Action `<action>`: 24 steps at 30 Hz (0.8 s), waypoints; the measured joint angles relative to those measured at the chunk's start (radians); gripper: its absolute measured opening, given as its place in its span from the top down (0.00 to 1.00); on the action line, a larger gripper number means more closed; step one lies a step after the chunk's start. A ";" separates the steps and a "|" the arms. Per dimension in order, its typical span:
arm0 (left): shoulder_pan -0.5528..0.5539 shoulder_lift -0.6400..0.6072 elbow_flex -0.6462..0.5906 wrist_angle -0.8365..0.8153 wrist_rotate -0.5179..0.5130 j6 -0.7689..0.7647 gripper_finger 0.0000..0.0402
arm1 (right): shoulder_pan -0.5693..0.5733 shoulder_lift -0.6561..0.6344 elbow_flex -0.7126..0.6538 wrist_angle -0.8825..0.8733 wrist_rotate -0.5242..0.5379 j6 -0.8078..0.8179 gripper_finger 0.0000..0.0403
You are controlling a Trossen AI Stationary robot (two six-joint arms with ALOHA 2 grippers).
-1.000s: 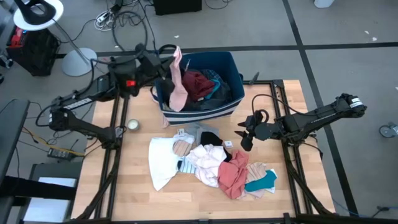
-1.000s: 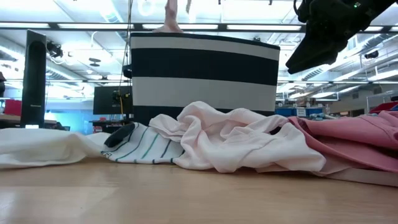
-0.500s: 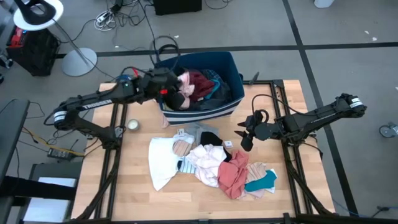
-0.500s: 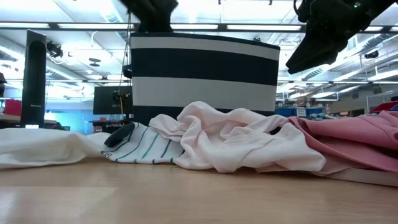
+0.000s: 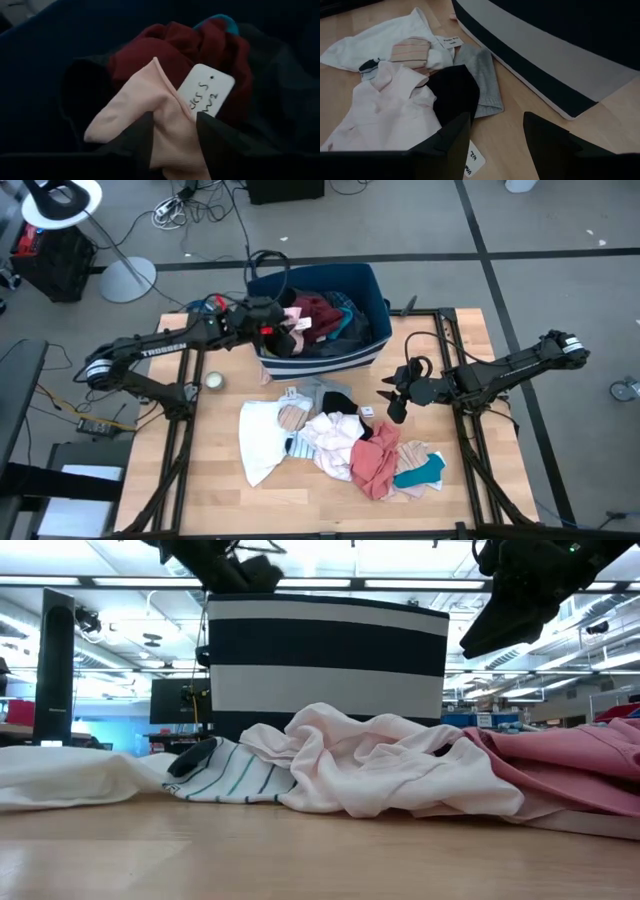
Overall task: Sort clothes
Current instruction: Put the left pink sock into the blue laundry bin, then put the pink sock into the blue laundry bin
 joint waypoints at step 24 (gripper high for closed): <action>-0.332 -0.548 -0.210 -0.361 -0.361 -0.314 0.61 | -0.006 0.000 0.000 -0.022 0.008 0.008 0.54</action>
